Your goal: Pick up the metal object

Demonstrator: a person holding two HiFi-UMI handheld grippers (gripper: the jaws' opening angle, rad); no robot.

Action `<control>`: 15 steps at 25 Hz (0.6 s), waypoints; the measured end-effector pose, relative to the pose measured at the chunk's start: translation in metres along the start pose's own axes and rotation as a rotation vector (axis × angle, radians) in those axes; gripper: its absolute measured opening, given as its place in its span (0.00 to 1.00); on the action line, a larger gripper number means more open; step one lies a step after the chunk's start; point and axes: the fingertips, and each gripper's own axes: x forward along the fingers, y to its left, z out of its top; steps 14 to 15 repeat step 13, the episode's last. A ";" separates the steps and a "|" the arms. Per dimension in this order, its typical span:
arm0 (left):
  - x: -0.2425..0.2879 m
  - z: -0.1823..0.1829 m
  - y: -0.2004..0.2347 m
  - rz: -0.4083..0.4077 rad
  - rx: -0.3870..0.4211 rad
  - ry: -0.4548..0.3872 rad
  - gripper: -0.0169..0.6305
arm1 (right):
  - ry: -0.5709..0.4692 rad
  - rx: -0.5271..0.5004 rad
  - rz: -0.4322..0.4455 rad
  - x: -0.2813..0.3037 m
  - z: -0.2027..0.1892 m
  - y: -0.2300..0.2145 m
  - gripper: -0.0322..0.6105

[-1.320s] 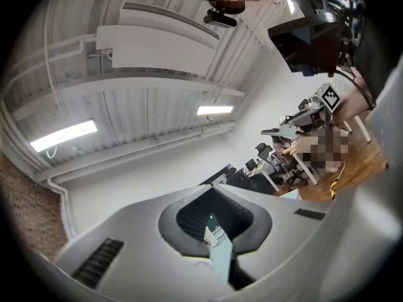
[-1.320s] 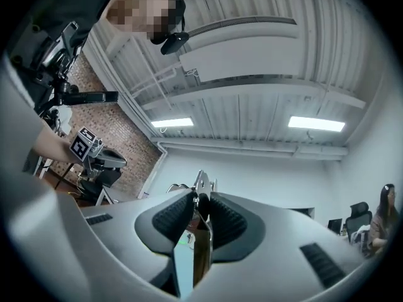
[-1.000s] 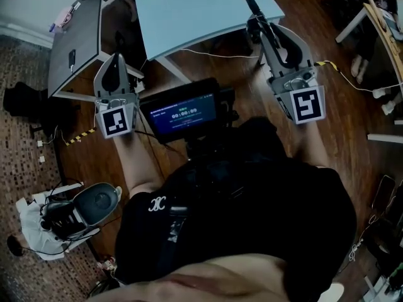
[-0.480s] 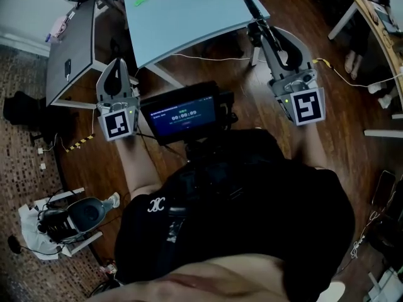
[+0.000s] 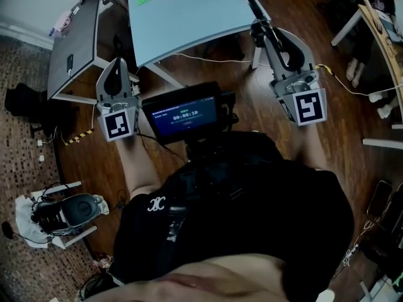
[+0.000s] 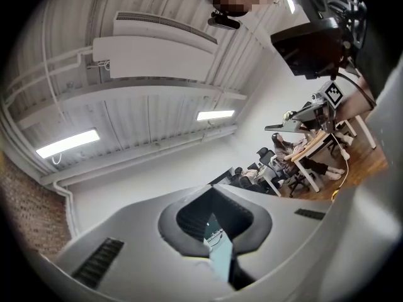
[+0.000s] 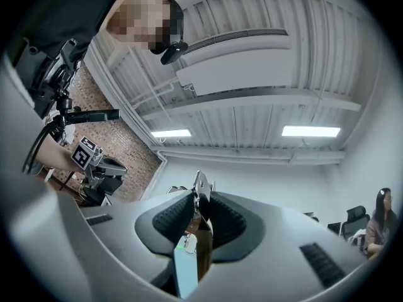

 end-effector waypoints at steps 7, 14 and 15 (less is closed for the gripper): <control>0.006 0.009 0.019 -0.005 0.010 0.012 0.04 | -0.001 0.018 0.007 0.019 0.012 0.001 0.14; 0.009 0.006 0.034 -0.008 -0.009 0.013 0.04 | -0.007 0.014 -0.001 0.033 0.019 0.005 0.14; 0.009 0.006 0.034 -0.008 -0.009 0.013 0.04 | -0.007 0.014 -0.001 0.033 0.019 0.005 0.14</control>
